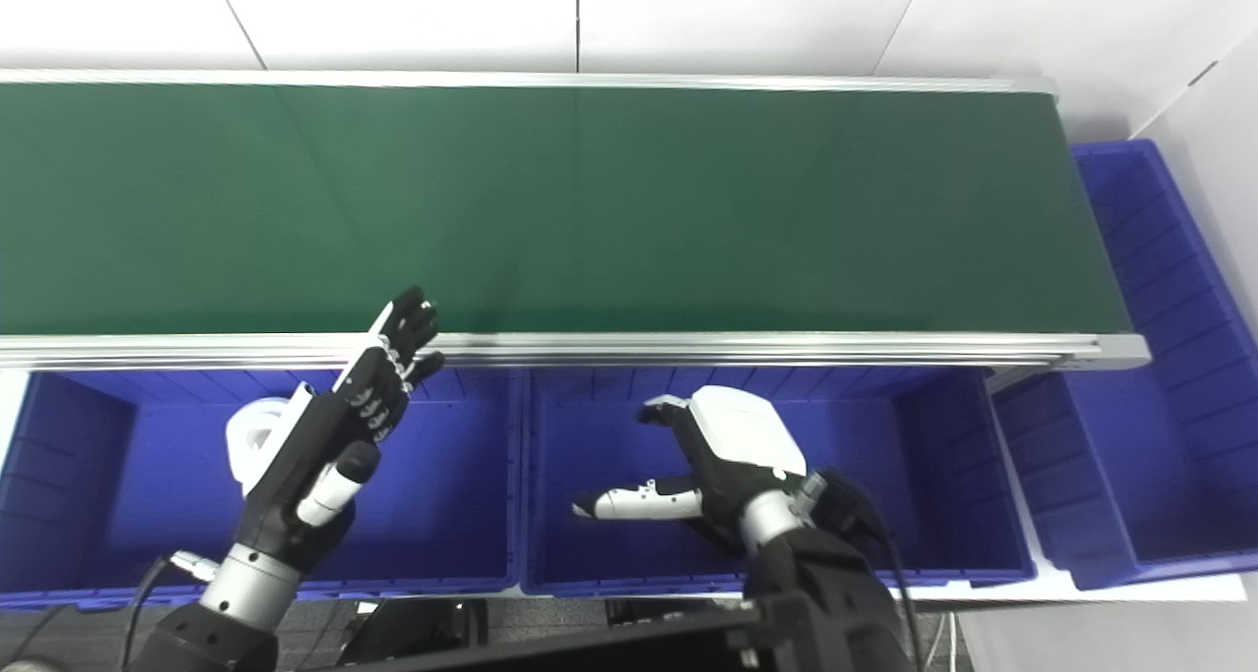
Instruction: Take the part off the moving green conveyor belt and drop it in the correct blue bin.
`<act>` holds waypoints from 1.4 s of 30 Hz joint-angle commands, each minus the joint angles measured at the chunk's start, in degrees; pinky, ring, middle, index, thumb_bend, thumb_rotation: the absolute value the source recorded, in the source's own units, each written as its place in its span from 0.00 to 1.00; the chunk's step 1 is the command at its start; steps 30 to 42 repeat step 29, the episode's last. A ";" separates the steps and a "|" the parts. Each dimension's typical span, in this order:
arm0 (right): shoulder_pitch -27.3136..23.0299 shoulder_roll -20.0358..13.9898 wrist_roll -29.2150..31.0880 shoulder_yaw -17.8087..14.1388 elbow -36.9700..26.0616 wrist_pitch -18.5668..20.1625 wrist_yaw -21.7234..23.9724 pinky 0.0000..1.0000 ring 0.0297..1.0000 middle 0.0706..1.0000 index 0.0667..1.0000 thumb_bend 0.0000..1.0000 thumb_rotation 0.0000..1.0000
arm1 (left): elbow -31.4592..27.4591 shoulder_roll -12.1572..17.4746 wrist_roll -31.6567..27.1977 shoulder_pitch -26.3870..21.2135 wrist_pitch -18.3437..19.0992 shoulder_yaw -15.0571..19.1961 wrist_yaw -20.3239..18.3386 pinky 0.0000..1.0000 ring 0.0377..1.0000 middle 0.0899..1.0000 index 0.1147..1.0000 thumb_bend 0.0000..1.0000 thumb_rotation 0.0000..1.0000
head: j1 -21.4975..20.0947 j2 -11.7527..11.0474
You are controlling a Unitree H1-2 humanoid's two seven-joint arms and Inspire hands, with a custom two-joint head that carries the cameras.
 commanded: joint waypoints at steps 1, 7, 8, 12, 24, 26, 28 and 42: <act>4.09 3.73 12.92 -0.54 -3.12 -6.85 -9.54 0.56 0.69 0.76 0.75 0.90 0.91 | 0.19 -0.49 0.33 0.27 -3.26 -0.53 -0.18 0.95 1.00 1.00 1.00 0.97 0.84 | 0.82 -0.79; 11.98 13.00 42.75 -2.02 3.77 -25.87 -25.72 0.72 0.77 0.80 0.78 0.87 0.91 | 2.60 -0.56 0.59 0.49 -5.19 -0.84 -0.22 0.98 1.00 1.00 1.00 0.96 0.85 | 1.94 -3.32; 12.30 13.52 43.96 -2.00 5.08 -27.92 -26.72 0.73 0.79 0.81 0.79 0.86 0.93 | 3.04 -0.50 0.71 0.52 -5.66 -0.84 -0.23 0.98 1.00 1.00 1.00 0.96 0.85 | 2.15 -3.79; 11.83 13.42 43.76 -2.21 11.19 -34.97 -30.00 0.85 0.89 0.90 0.89 0.96 1.00 | 5.07 -0.16 1.19 0.62 -7.45 -0.87 -0.32 0.98 1.00 1.00 1.00 0.96 0.85 | 2.84 -5.40; 5.02 4.85 33.97 5.08 26.90 -42.45 -47.94 0.89 0.93 0.94 0.94 1.00 1.00 | 10.41 0.36 2.39 0.75 -13.66 -1.12 -0.37 0.98 1.00 1.00 1.00 0.96 0.84 | 3.26 -10.35; 4.62 4.27 34.01 6.30 27.19 -42.44 -49.55 0.89 0.93 0.94 0.94 1.00 1.00 | 10.17 0.52 1.72 0.86 -13.62 -1.04 -0.54 0.98 1.00 1.00 1.00 0.97 0.83 | 2.98 -9.88; 4.28 3.82 33.74 7.15 27.29 -42.43 -50.56 0.89 0.93 0.95 0.94 1.00 1.00 | 9.78 0.69 1.43 0.94 -13.42 -0.99 -0.62 0.98 1.00 1.00 1.00 0.96 0.82 | 2.72 -9.57; 4.14 3.63 33.64 7.46 27.35 -42.42 -50.96 0.89 0.93 0.95 0.94 1.00 1.00 | 9.67 0.73 1.39 0.97 -13.37 -0.98 -0.64 0.98 1.00 1.00 1.00 0.96 0.82 | 2.72 -9.57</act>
